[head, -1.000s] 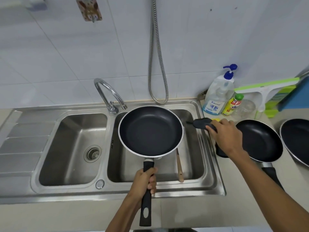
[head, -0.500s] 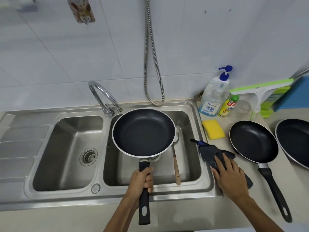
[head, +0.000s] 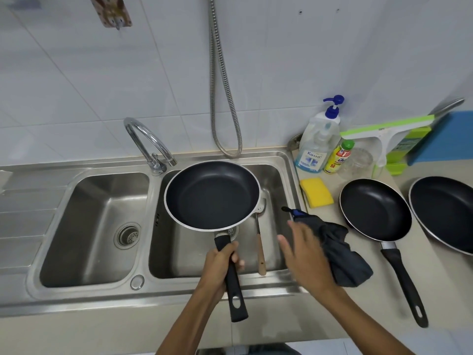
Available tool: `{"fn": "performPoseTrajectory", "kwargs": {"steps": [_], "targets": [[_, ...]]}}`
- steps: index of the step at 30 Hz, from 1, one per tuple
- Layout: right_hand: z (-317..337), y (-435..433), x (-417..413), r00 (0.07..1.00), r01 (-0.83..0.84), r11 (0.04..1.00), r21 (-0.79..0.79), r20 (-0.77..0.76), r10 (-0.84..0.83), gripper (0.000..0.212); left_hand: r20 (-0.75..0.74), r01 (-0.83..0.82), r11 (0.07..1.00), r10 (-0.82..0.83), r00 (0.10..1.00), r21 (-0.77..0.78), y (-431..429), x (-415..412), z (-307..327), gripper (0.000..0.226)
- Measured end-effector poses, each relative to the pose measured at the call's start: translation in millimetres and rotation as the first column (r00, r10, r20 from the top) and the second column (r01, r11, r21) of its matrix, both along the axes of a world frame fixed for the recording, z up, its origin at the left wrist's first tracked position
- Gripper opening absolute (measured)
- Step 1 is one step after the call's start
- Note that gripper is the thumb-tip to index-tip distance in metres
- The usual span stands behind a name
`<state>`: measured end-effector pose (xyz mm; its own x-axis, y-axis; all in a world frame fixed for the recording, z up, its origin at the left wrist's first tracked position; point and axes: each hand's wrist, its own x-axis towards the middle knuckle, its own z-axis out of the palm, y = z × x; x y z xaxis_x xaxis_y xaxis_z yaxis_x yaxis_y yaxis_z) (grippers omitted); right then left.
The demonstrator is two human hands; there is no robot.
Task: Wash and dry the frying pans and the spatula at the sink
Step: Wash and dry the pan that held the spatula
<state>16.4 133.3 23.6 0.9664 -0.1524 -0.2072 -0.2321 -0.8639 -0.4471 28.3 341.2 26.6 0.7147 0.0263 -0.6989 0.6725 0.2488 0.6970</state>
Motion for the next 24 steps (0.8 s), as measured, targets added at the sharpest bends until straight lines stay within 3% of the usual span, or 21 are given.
{"fn": "performPoseTrajectory", "kwargs": {"steps": [1, 3, 8, 15, 24], "targets": [[16, 16, -2, 0.995, 0.043, 0.975, 0.217, -0.101, -0.022, 0.053, 0.016, -0.001, 1.000, 0.001, 1.000, 0.018, -6, 0, -1, 0.033], [41, 43, -12, 0.947, 0.180, 0.805, 0.565, -0.321, 0.014, 0.039, 0.054, 0.023, 0.996, -0.027, 0.998, 0.082, -16, -1, -5, 0.032], [45, 64, -34, 0.896, 0.342, 0.578, 0.741, -0.443, 0.038, 0.043, 0.077, 0.072, 0.974, -0.091, 0.993, 0.214, -40, -6, -9, 0.073], [31, 46, -70, 0.945, 0.234, 0.647, 0.726, -0.326, 0.025, 0.043, 0.052, 0.098, 0.958, -0.116, 0.992, 0.268, -67, -39, -4, 0.080], [44, -1, -128, 0.993, 0.114, 0.741, 0.662, -0.108, -0.056, 0.039, 0.134, 0.128, 0.948, -0.173, 0.976, 0.293, -121, -83, 11, 0.076]]}}
